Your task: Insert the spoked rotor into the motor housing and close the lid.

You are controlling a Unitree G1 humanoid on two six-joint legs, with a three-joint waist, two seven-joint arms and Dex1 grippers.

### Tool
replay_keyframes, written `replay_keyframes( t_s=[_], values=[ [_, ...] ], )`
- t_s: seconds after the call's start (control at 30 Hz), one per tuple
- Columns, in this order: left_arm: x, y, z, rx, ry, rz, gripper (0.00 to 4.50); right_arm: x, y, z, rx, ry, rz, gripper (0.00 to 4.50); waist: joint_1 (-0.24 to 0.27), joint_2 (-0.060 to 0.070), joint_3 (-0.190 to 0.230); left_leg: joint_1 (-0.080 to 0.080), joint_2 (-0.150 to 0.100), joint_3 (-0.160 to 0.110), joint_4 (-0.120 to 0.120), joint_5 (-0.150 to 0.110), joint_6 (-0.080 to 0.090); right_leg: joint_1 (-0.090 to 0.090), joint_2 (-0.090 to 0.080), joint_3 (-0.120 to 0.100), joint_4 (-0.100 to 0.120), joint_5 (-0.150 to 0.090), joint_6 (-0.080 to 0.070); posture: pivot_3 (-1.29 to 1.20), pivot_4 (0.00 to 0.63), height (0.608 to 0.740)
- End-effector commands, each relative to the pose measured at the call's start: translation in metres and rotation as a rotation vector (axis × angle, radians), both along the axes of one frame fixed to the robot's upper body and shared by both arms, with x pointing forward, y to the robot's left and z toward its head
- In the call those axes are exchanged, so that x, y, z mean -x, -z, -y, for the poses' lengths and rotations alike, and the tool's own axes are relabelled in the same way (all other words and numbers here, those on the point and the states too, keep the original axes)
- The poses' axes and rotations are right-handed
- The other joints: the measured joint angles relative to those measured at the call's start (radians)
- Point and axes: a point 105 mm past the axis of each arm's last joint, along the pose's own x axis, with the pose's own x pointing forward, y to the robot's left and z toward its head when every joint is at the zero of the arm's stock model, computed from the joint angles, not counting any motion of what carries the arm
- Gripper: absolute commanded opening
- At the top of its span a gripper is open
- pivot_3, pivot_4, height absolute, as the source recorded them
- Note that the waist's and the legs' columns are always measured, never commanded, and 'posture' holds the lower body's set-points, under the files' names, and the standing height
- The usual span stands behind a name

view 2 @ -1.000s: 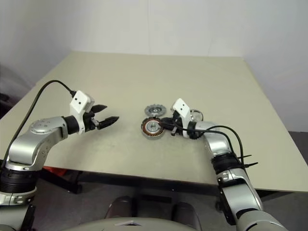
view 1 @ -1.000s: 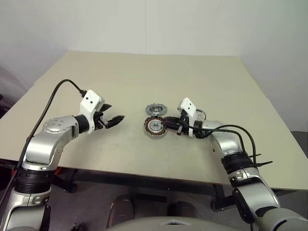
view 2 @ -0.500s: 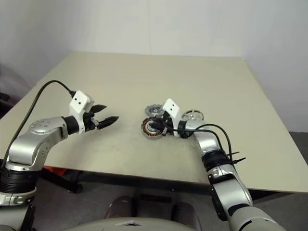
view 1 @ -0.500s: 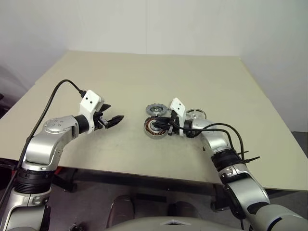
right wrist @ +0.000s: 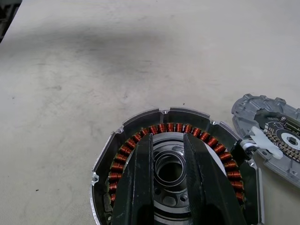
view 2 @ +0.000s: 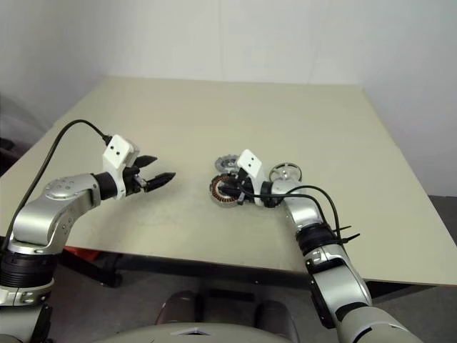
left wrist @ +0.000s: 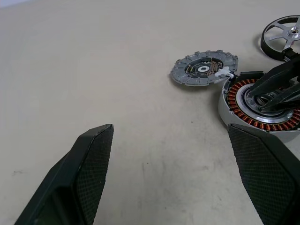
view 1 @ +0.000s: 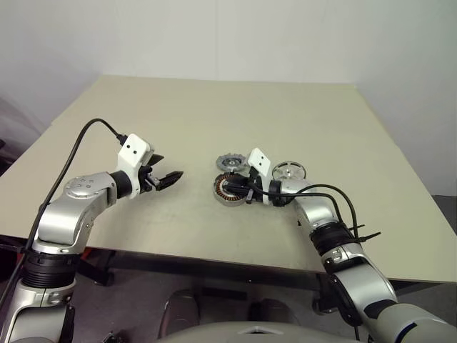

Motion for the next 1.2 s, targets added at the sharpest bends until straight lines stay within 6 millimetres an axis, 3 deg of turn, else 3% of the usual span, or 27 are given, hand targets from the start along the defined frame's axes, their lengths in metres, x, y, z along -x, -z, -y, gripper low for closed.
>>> replay_keyframes(
  t_s=[0.03,0.67,1.07,1.1,1.2],
  values=[
    [0.001,-0.013,-0.002,-0.001,0.001,0.056,4.1,-0.002,-0.017,-0.008,-0.017,-0.028,0.081,0.61,0.0,0.0,0.0,0.0,0.0,0.0,0.0,0.0,0.0,0.0,0.0,0.0,0.0,0.0,0.0,0.0,0.0,0.74],
    [0.0,-0.014,-0.002,-0.002,-0.001,0.057,4.1,-0.006,-0.025,-0.008,-0.031,-0.009,0.12,0.61,0.0,0.0,0.0,0.0,0.0,0.0,0.0,0.0,0.0,0.0,0.0,0.0,0.0,0.0,0.0,0.0,0.0,0.74],
    [0.0,-0.014,-0.003,-0.004,-0.004,0.06,4.1,-0.003,-0.012,0.001,0.002,-0.015,0.068,0.61,0.0,0.0,0.0,0.0,0.0,0.0,0.0,0.0,0.0,0.0,0.0,0.0,0.0,0.0,0.0,0.0,0.0,0.74],
    [0.0,-0.014,-0.003,-0.004,-0.003,0.06,4.1,-0.002,-0.011,0.002,0.006,-0.015,0.064,1.32,0.0,0.0,0.0,0.0,0.0,0.0,0.0,0.0,0.0,0.0,0.0,0.0,0.0,0.0,0.0,0.0,0.0,0.74],
    [0.0,-0.014,-0.003,-0.004,-0.002,0.059,4.1,-0.003,-0.01,0.004,0.013,-0.008,0.069,2.23,0.0,0.0,0.0,0.0,0.0,0.0,0.0,0.0,0.0,0.0,0.0,0.0,0.0,0.0,0.0,0.0,0.0,0.74]
  ],
)
